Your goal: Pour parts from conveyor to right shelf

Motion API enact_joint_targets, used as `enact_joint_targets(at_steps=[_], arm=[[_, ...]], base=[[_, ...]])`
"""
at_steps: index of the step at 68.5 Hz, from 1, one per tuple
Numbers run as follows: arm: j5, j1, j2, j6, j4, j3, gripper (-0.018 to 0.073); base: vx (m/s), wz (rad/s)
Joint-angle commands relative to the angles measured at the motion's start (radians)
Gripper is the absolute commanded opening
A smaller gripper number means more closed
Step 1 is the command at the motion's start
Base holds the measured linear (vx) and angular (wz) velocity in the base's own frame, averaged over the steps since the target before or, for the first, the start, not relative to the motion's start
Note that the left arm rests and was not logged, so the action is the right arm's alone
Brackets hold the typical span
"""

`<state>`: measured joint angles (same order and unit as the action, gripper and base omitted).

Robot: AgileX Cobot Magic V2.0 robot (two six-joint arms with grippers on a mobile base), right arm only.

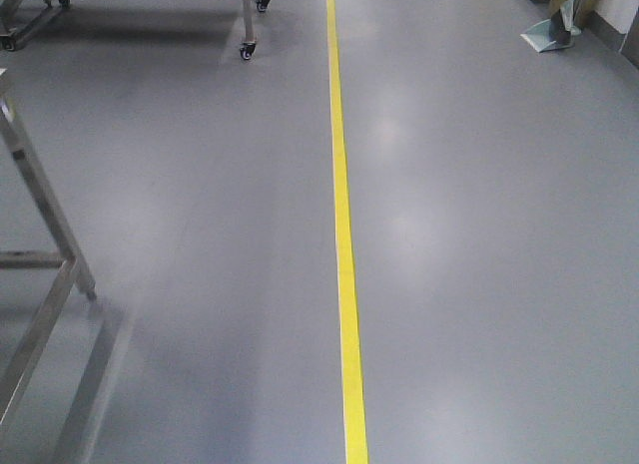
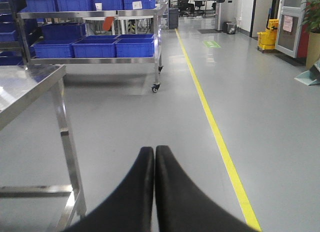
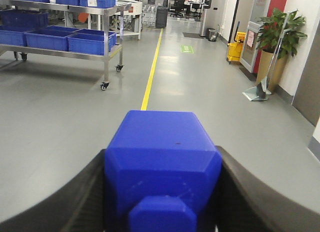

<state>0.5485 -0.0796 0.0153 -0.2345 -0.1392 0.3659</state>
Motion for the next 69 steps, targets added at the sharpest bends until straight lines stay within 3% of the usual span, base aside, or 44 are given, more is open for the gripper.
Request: enact_joint_targets(at_steps=[1, 69], arm=[[-0.082, -0.003, 0.014, -0.005, -0.005, 0.023, -0.0006], [-0.082, -0.003, 0.014, -0.004, -0.005, 0.023, -0.0006]], base=[[0.78, -0.02], [0.76, -0.03]])
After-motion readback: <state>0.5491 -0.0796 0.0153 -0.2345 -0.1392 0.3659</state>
